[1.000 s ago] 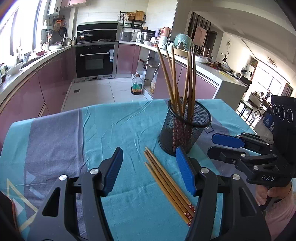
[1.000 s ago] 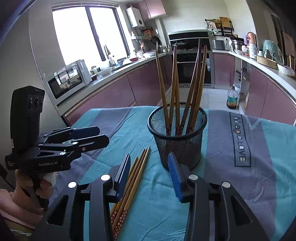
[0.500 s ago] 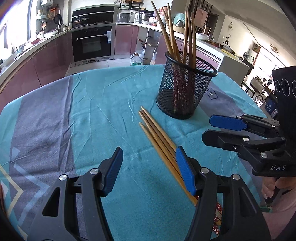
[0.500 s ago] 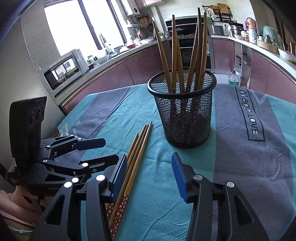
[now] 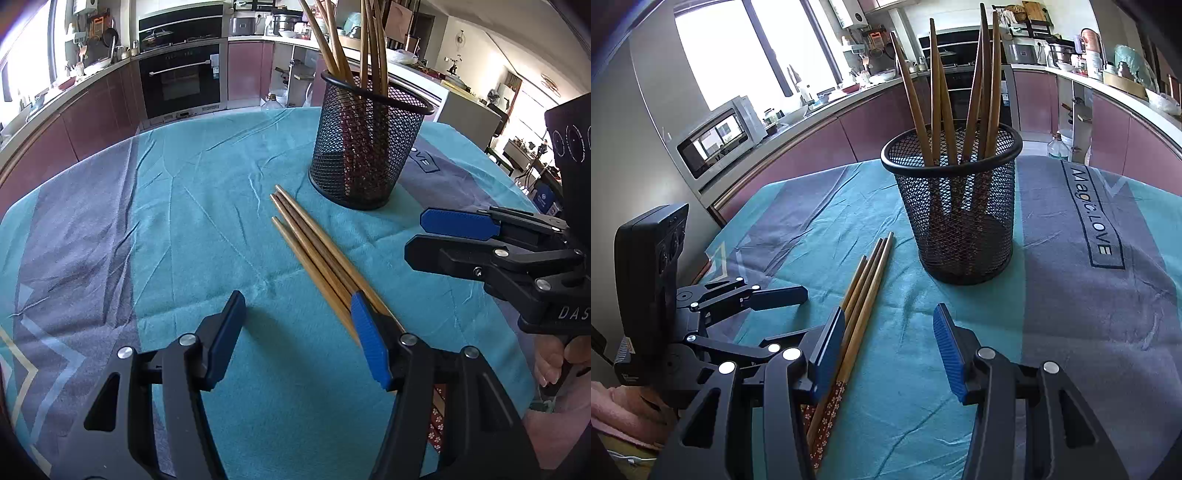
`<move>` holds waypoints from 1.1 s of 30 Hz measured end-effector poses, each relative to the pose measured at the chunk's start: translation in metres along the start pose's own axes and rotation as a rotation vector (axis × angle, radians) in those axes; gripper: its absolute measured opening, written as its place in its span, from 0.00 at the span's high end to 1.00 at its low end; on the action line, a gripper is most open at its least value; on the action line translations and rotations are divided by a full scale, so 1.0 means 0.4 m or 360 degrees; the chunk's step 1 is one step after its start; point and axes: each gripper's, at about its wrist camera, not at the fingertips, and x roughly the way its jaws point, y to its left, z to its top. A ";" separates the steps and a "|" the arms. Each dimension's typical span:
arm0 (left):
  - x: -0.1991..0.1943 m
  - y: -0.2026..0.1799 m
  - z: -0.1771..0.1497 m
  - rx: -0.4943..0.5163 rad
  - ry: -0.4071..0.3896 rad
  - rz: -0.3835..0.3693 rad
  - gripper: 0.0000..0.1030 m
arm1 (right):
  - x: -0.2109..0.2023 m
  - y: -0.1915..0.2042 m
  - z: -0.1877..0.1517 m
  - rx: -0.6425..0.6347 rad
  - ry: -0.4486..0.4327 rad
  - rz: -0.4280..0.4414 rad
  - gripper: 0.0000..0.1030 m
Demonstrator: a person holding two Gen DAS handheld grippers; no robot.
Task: Organize utensils
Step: 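Move both open grippers back over the remaining chopsticks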
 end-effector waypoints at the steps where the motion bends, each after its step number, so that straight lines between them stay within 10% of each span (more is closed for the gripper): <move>1: 0.000 -0.001 -0.001 0.0005 -0.0001 0.0005 0.43 | 0.001 0.001 -0.001 -0.0001 0.0002 0.0000 0.54; 33: -0.005 0.036 -0.009 -0.0018 -0.0015 0.0017 0.66 | 0.076 0.073 -0.032 -0.0199 0.0124 -0.0135 0.62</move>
